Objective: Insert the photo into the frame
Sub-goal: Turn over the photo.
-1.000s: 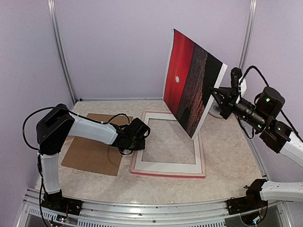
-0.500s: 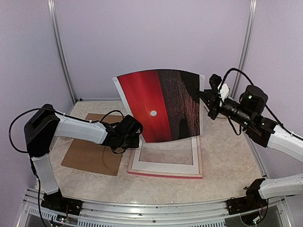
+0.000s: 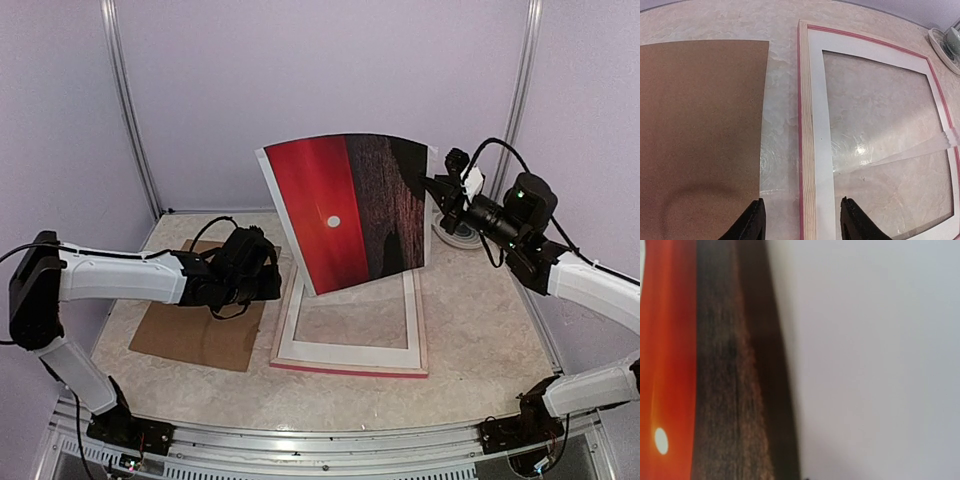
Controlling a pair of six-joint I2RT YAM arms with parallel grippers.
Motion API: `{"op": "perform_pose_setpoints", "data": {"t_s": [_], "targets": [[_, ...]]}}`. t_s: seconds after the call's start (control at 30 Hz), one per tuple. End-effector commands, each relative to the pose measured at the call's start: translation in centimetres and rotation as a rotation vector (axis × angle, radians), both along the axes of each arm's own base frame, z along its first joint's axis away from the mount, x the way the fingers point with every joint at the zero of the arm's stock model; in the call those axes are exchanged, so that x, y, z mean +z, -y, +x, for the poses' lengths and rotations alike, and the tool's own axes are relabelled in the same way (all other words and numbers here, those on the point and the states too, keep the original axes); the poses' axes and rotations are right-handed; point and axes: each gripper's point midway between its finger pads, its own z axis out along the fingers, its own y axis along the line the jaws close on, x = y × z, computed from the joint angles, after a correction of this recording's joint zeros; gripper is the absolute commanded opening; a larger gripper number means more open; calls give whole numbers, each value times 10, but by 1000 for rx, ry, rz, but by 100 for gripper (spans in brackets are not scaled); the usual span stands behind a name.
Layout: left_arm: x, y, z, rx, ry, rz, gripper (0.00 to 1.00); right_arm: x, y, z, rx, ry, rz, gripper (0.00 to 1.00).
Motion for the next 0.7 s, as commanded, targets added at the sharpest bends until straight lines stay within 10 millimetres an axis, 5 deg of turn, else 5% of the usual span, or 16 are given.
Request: {"op": "perform_pose_setpoints", "data": {"t_s": [0.0,0.67], "targets": [[15,-6,-3,4,25,-32,52,28,2,4,46,114,47,0],[33,-17,-10,12,52,-46,52,44,16,75,41,244,156,0]]}}
